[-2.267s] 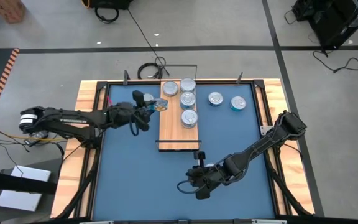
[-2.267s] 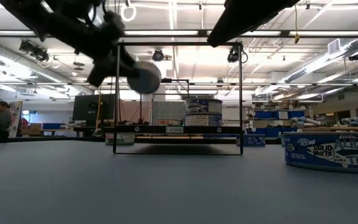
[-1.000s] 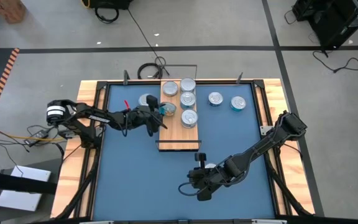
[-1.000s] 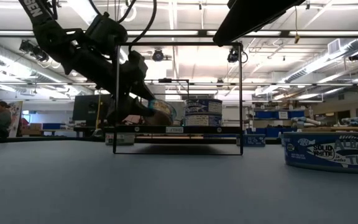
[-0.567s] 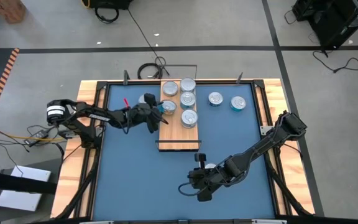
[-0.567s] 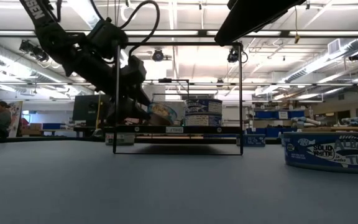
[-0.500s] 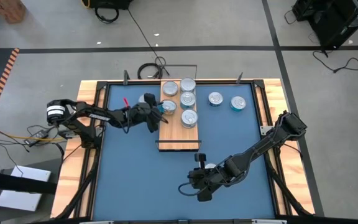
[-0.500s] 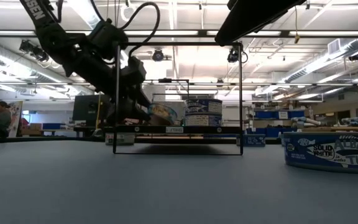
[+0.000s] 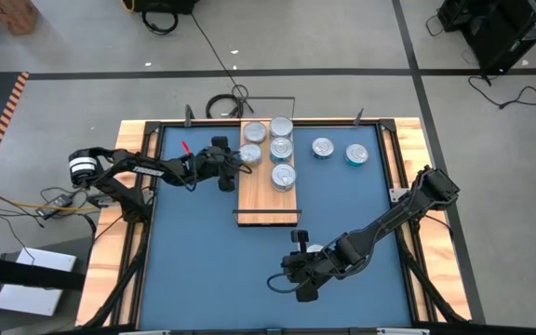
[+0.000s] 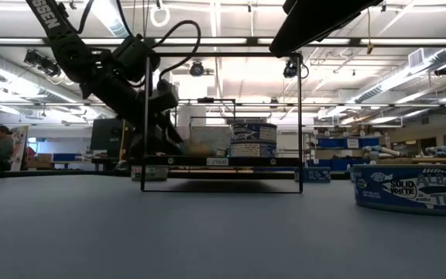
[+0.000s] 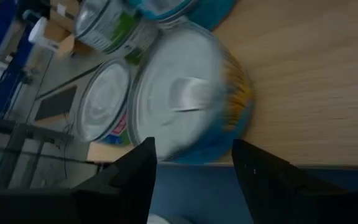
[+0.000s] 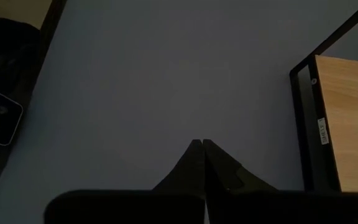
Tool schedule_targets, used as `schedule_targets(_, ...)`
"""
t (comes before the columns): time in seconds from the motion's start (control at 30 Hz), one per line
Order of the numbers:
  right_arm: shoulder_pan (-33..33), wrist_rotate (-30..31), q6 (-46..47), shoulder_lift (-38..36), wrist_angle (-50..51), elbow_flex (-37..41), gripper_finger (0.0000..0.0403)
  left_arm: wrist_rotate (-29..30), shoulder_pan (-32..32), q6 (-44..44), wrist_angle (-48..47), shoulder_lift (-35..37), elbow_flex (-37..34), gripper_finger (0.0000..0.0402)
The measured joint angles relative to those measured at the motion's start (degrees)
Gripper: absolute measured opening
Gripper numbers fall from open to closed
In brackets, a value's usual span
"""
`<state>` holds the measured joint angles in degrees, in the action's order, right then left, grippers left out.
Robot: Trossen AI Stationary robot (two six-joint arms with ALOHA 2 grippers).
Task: Stack canned seafood by type on shelf
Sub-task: Put the yellow blue tuna can on the shelf aligned with the other yellow blue tuna can, then put the blue tuna can on the shelf aligned with the other blue tuna can
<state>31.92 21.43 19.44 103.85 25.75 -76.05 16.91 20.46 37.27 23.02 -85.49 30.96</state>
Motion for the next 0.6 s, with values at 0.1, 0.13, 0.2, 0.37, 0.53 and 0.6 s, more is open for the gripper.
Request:
schedule_targets(0.1, 0.00, -0.11, -0.02, 0.00, -0.02, 0.00, 0.0001, -1.73, -0.53, 0.55, -0.12, 0.01, 0.00, 0.0211)
schedule_targets(0.13, 0.00, -0.13, -0.02, 0.00, 0.00, 0.00, 0.0001, -1.94, -0.63, 0.66, -0.08, 0.02, 0.00, 0.0211)
schedule_targets(0.2, 0.00, -0.11, -0.02, 0.00, -0.02, 0.00, 0.0001, -2.05, -0.69, 0.66, 0.15, 0.04, 0.00, 0.0211)
schedule_targets(0.37, 0.00, -0.12, 0.01, 0.00, -0.06, 0.00, 0.0001, 0.11, -0.58, -0.10, 0.75, 0.39, 0.00, 0.0210)
schedule_targets(0.53, 0.11, -0.84, 0.09, 0.00, 0.00, 0.00, 0.0001, 1.33, -0.22, -1.20, 0.02, 1.68, 0.00, 0.0176)
schedule_targets(0.6, 0.17, -1.42, 0.06, 0.00, 0.02, 0.00, 0.0001, 0.50, 0.34, -1.78, -0.62, 1.80, 0.07, 0.0146)
